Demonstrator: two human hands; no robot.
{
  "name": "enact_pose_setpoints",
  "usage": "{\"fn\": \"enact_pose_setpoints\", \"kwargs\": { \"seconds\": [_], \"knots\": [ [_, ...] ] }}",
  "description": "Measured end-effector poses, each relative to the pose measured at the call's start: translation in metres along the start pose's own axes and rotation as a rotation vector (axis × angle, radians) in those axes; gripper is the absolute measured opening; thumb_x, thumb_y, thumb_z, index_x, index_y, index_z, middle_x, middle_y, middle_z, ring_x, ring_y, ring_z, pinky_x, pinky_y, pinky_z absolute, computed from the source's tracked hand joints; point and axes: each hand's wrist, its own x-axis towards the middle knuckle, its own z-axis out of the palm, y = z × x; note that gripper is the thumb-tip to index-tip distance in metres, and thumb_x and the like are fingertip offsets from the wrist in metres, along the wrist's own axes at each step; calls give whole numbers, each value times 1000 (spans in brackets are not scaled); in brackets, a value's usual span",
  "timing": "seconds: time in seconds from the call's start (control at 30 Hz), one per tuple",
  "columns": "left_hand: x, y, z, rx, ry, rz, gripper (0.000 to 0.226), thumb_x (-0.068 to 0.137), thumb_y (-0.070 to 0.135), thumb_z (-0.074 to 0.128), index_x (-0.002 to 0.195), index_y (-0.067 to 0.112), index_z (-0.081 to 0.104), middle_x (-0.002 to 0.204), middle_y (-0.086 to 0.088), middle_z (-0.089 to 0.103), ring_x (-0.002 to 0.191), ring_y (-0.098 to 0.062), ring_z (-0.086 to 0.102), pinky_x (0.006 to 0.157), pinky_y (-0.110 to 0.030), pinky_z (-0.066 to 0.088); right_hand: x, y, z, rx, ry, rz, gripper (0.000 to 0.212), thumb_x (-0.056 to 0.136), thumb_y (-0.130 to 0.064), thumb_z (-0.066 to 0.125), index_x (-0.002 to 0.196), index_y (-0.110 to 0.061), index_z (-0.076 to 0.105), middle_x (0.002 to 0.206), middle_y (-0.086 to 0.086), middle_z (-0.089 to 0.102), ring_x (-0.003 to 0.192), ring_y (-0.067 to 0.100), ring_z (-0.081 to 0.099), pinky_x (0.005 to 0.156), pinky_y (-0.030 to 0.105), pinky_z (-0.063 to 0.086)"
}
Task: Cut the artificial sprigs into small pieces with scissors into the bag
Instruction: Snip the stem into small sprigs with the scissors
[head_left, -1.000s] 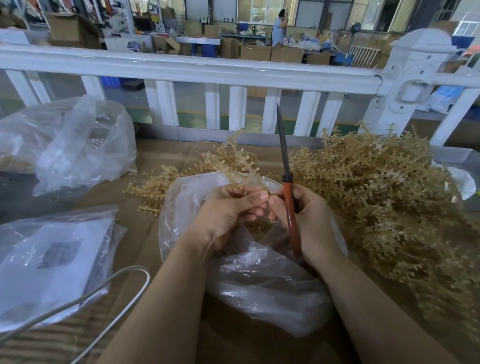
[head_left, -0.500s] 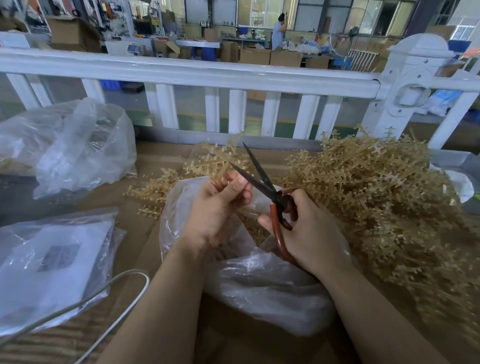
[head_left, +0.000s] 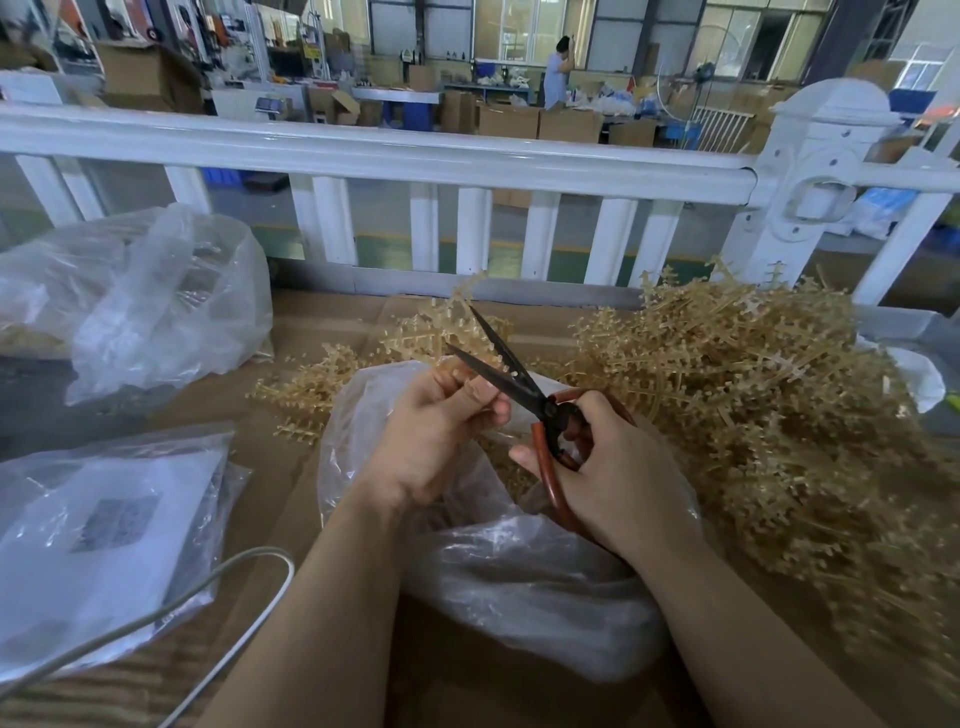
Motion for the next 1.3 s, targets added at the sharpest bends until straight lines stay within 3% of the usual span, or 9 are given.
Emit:
{"fn": "enact_pose_setpoints", "kwargs": {
  "seconds": [0.13, 0.27, 0.43, 1.07, 1.2, 1.3],
  "knots": [
    [1, 1, -1, -62, 8, -30, 6, 78, 3, 60, 72, 4, 63, 64, -7, 63, 61, -16, 59, 67, -26, 52, -1, -2, -1, -21, 32, -46, 53, 68, -96, 42, 96, -51, 39, 72, -32, 52, 86, -27, 49, 47, 5, 31],
    [1, 3, 1, -73, 30, -15, 9, 75, 2, 59, 69, 6, 65, 63, -8, 62, 60, -18, 58, 66, -26, 53, -1, -3, 0, -23, 51, -68, 53, 69, -99, 37, 96, -53, 37, 72, -35, 50, 88, -29, 47, 46, 4, 32],
    [1, 4, 6, -32, 27, -8, 8, 78, 7, 58, 72, 4, 62, 64, -7, 60, 64, -20, 53, 70, -28, 50, -1, -2, 2, -11, 78, -53, 58, 69, -101, 31, 97, -51, 40, 72, -33, 52, 64, -17, 49, 52, 5, 29],
    [1, 4, 5, -83, 77, 12, 7, 76, 5, 62, 81, 6, 57, 67, -4, 60, 63, -14, 55, 77, -31, 45, 1, 2, 4, -30, 111, -70, 67, 70, -102, 29, 91, -41, 48, 68, -27, 52, 62, -9, 53, 51, 15, 45],
    [1, 4, 3, -18, 83, 72, 13, 76, 4, 62, 69, 14, 67, 64, -4, 60, 63, -15, 52, 75, -31, 46, 1, 1, 4, -73, 99, -60, 71, 67, -103, 24, 95, -41, 45, 75, -27, 54, 66, -11, 49, 53, 12, 40],
    [1, 4, 2, 25, 62, 105, 19, 76, 4, 62, 66, 17, 71, 63, -2, 62, 62, -14, 54, 73, -28, 47, 3, 2, 6, -94, 93, -49, 73, 67, -103, 23, 95, -39, 45, 77, -25, 54, 70, -5, 51, 54, 19, 46]
  ]
}}
